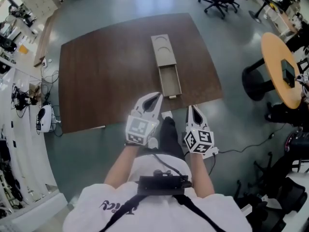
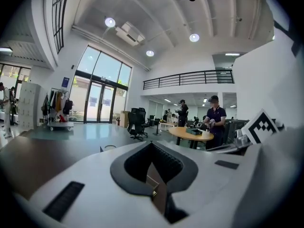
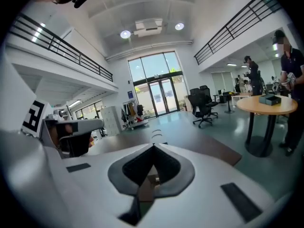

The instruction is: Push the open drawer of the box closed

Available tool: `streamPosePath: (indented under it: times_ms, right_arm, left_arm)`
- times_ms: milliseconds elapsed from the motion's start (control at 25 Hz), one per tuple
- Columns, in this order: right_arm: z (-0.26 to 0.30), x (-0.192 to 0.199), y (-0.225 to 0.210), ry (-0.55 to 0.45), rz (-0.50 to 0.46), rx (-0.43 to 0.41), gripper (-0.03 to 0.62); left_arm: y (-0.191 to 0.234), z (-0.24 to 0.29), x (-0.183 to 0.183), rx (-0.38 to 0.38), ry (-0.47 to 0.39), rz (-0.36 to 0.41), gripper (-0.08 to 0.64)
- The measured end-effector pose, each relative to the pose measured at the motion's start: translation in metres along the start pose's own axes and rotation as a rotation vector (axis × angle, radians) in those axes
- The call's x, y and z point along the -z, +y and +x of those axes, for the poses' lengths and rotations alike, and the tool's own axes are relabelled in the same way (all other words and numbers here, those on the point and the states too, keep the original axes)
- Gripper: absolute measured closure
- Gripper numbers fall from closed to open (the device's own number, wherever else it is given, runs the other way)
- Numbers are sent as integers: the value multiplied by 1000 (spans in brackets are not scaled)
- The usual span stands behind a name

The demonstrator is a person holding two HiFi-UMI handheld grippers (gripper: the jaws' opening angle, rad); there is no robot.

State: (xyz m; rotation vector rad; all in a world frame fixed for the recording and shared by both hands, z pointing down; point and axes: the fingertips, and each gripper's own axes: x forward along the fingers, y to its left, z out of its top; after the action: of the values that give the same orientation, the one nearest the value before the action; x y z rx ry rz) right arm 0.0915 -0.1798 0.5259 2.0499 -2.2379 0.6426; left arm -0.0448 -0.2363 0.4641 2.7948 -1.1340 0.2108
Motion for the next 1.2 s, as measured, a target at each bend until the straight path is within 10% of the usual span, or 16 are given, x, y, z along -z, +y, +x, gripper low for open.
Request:
streamPosePath:
  times_ms: [320,600,1200]
  right_arm:
    - [-4,80,-80,91,235,116,595]
    - [17,145,-115,118,620,-11,595]
    - [112,172,-78,195,855,-126,508]
  left_arm:
    - [-9,47,46,90,113,-6,549]
    - [-17,89,81,98,185,-9,549]
    - [7,104,106,31,256,-64,549]
